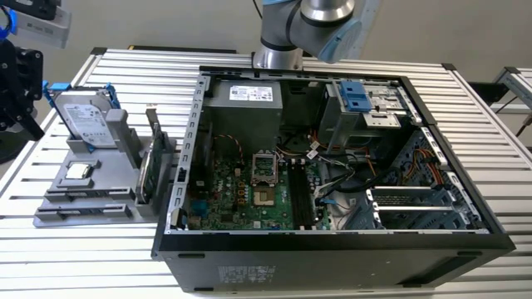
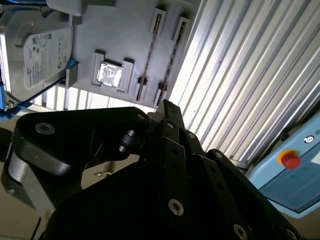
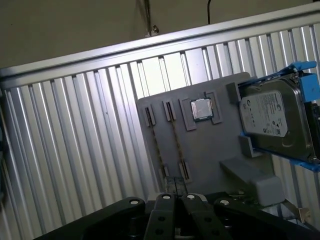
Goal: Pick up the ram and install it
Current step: 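Pick up the ram and move it above insertion slot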
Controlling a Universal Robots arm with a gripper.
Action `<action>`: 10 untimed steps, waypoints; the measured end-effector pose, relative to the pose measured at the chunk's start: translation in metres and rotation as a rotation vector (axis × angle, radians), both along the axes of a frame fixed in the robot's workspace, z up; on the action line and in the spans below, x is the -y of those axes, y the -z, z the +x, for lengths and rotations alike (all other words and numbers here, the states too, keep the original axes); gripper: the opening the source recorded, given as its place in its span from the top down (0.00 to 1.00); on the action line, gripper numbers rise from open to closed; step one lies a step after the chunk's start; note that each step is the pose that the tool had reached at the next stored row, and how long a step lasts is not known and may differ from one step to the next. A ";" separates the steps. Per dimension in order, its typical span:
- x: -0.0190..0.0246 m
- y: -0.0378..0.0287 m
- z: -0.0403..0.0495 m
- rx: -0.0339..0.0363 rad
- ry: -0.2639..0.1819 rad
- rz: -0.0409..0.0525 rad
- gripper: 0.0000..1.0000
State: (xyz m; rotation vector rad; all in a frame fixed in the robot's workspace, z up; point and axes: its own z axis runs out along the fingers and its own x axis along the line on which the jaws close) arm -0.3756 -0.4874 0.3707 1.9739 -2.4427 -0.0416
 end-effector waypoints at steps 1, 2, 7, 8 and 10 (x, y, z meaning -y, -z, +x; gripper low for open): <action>0.0000 0.0006 0.0000 0.0006 -0.012 0.0000 1.00; 0.0000 0.0013 0.0000 0.0012 -0.025 -0.0001 1.00; 0.0000 0.0042 0.0000 0.0029 -0.072 0.0000 1.00; 0.0000 0.0045 0.0000 0.0030 -0.073 0.0000 1.00; 0.0000 0.0045 0.0000 0.0028 -0.073 -0.0001 1.00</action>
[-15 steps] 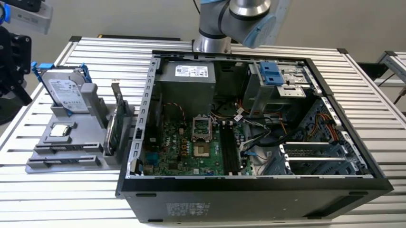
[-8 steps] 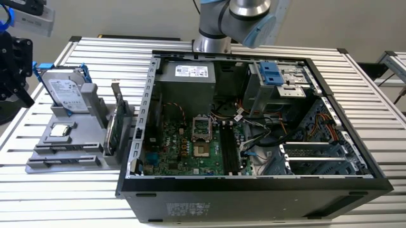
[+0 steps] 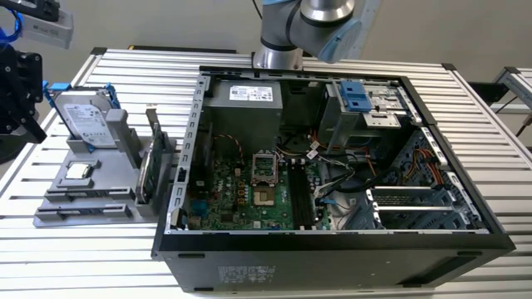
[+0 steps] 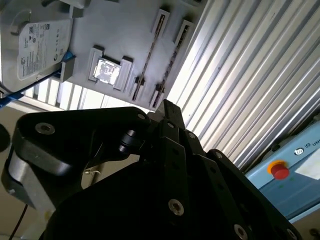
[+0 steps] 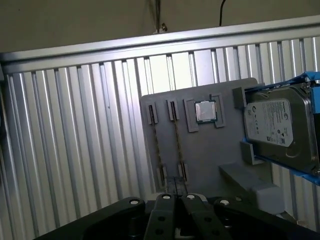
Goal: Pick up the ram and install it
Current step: 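Pick up the ram and move it above insertion slot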
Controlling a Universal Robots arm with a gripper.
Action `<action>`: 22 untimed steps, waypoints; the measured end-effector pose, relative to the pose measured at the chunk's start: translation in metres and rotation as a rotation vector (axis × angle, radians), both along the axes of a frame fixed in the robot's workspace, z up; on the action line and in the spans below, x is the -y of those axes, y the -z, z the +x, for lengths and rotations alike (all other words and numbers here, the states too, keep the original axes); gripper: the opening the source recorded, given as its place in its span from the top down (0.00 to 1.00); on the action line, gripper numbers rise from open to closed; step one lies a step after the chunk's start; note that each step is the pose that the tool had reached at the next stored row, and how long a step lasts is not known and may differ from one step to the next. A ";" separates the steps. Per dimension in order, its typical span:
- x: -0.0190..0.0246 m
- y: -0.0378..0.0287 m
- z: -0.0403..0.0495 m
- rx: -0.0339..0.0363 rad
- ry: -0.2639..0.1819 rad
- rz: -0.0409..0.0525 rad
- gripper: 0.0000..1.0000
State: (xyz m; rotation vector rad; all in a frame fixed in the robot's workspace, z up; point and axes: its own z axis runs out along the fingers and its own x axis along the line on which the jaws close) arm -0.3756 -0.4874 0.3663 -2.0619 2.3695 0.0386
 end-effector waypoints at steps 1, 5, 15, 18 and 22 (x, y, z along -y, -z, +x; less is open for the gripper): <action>0.0000 0.0001 0.0000 0.0001 0.000 0.0001 1.00; -0.0001 0.0022 -0.0002 0.0029 -0.001 0.0005 1.00; -0.0009 0.0126 -0.0005 0.0099 -0.086 0.0004 1.00; -0.0010 0.0129 -0.0005 0.0099 -0.093 0.0003 1.00; -0.0009 0.0130 -0.0006 0.0100 -0.093 0.0004 0.00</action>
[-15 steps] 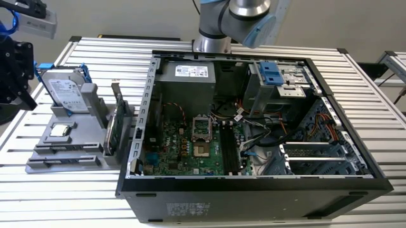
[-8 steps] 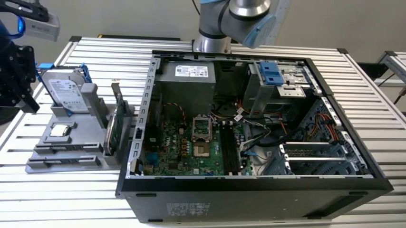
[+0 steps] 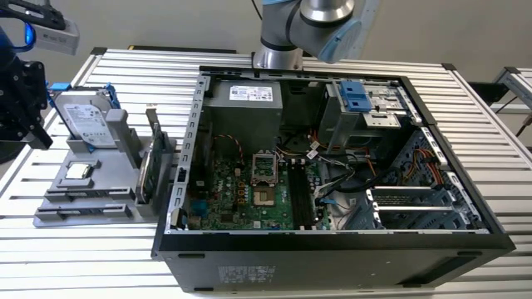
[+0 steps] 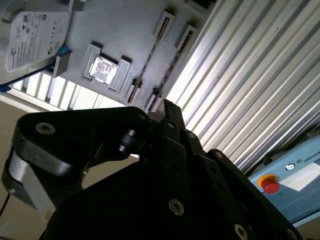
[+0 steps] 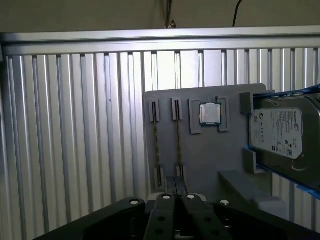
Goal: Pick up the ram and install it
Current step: 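Pick up the ram and move it above insertion slot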
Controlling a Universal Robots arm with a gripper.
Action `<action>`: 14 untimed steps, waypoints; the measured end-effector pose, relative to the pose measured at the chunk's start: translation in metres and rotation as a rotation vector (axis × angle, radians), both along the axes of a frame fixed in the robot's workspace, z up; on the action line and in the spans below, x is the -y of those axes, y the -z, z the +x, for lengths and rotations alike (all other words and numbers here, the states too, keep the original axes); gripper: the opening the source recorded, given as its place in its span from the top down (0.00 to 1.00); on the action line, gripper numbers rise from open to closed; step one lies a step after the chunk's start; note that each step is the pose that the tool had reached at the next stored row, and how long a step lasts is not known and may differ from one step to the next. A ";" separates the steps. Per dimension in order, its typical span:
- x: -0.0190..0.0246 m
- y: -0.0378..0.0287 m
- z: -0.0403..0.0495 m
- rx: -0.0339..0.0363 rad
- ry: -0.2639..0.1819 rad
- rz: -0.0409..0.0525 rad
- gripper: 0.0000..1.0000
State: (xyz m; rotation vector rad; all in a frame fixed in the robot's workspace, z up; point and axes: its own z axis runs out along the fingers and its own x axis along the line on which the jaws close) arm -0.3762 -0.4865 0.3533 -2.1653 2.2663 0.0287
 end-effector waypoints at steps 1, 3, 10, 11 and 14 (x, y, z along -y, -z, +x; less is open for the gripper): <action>0.0000 0.0000 0.0000 0.0000 0.000 0.0000 0.00; 0.0000 0.0000 0.0000 0.0001 0.000 0.0000 0.00; 0.0000 0.0000 -0.0001 0.0001 0.000 0.0001 0.00; 0.0000 0.0000 -0.0001 0.0001 0.000 0.0000 0.00; -0.0002 0.0028 -0.0001 0.0002 -0.005 -0.0012 0.00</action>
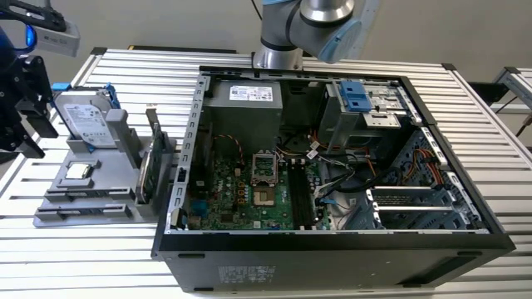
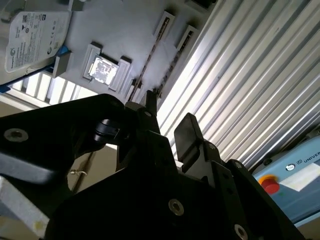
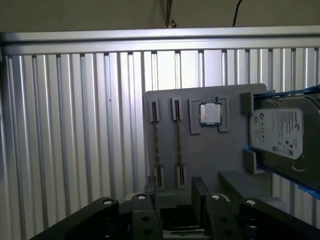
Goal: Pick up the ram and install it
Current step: 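Pick up the ram and move it above insertion slot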
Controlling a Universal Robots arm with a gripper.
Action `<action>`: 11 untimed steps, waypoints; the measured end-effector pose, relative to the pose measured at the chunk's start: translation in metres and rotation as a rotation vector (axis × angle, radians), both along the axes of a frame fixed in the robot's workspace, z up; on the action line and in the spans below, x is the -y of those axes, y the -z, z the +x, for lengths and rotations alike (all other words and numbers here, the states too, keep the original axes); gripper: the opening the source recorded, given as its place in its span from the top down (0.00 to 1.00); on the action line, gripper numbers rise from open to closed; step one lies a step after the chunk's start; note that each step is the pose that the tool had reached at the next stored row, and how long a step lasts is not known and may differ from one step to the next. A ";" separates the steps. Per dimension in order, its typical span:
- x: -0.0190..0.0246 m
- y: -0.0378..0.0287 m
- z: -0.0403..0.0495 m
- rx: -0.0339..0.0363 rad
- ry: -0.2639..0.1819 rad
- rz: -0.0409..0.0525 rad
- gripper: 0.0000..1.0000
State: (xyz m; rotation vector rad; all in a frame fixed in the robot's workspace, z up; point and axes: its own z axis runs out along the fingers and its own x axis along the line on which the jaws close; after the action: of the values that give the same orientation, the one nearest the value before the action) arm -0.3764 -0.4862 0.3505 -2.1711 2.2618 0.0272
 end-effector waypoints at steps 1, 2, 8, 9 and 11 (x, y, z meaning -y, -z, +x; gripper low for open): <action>-0.0002 0.0013 0.0000 0.0005 -0.005 -0.0004 0.00; -0.0003 0.0025 0.0000 0.0012 -0.012 -0.0006 0.00; -0.0004 0.0081 0.0001 0.0096 -0.048 -0.0007 0.00; -0.0004 0.0088 0.0001 0.0099 -0.050 -0.0007 0.00; -0.0004 0.0105 0.0000 0.0101 -0.050 -0.0007 0.00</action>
State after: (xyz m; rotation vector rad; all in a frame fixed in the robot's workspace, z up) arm -0.3763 -0.4858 0.3400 -2.2229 2.2021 0.0155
